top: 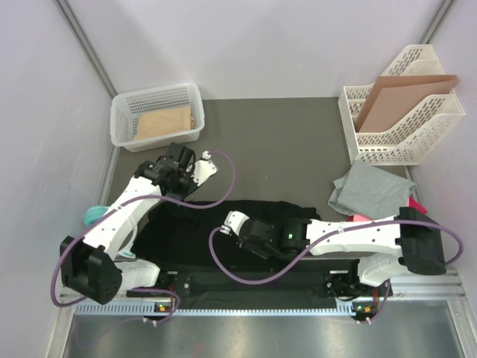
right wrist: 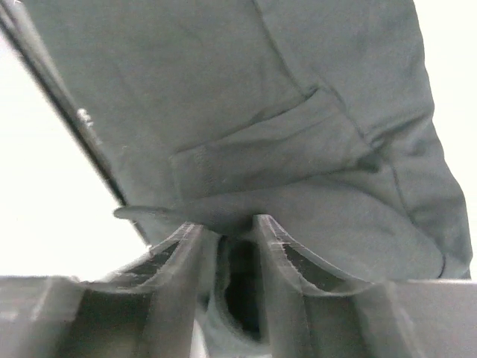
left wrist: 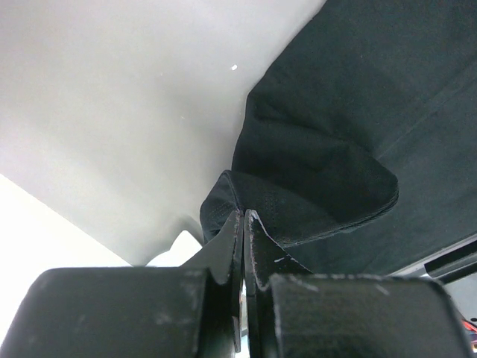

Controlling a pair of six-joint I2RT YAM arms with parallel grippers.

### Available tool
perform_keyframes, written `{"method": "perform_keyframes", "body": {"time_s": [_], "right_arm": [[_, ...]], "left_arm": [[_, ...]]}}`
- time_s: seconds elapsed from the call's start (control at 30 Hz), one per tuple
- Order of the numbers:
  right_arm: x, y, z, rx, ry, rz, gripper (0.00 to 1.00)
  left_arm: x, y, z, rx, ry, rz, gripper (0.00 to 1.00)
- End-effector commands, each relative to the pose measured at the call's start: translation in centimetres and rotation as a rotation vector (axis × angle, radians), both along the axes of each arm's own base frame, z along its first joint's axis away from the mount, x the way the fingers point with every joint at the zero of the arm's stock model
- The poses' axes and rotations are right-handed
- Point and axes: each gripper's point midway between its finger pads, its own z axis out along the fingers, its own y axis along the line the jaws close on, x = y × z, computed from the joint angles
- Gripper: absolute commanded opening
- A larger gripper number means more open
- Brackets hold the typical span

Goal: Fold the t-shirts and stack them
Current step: Flatten out the tshirt

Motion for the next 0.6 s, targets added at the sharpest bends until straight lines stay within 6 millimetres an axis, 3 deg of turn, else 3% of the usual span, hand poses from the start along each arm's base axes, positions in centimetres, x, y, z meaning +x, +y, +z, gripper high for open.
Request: {"method": "perform_keyframes", "body": {"time_s": [0.0, 0.07, 0.13, 0.23, 0.33, 0.4, 0.47, 0.57], "right_arm": [[1.4, 1.2, -0.8, 0.025, -0.008, 0.008, 0.19], [2.0, 1.2, -1.0, 0.029, 0.004, -0.007, 0.00], [2.9, 1.1, -0.5, 0.046, -0.005, -0.036, 0.00], [4.5, 1.0, 1.9, 0.080, -0.064, -0.081, 0.00], [6.5, 0.9, 6.5, 0.124, -0.157, -0.137, 0.00], [7.8, 0.7, 10.9, 0.185, -0.236, -0.190, 0.00], [8.5, 0.6, 14.9, 0.256, -0.283, -0.224, 0.00], [9.2, -1.0, 20.1, 0.361, -0.349, -0.309, 0.00]], "left_arm": [[0.6, 0.2, 1.0, -0.007, -0.058, 0.003, 0.00], [0.7, 0.2, 1.2, -0.007, -0.068, 0.003, 0.00], [0.8, 0.4, 1.4, -0.005, -0.075, 0.006, 0.00], [1.1, 0.5, 2.0, -0.001, -0.094, 0.012, 0.00], [2.2, 0.9, 3.8, 0.009, -0.156, 0.025, 0.00], [3.7, 1.7, 5.8, 0.018, -0.239, 0.060, 0.00], [5.3, 2.3, 9.2, 0.000, -0.334, 0.093, 0.00], [7.1, 4.4, 14.1, -0.017, -0.447, 0.172, 0.00]]}}
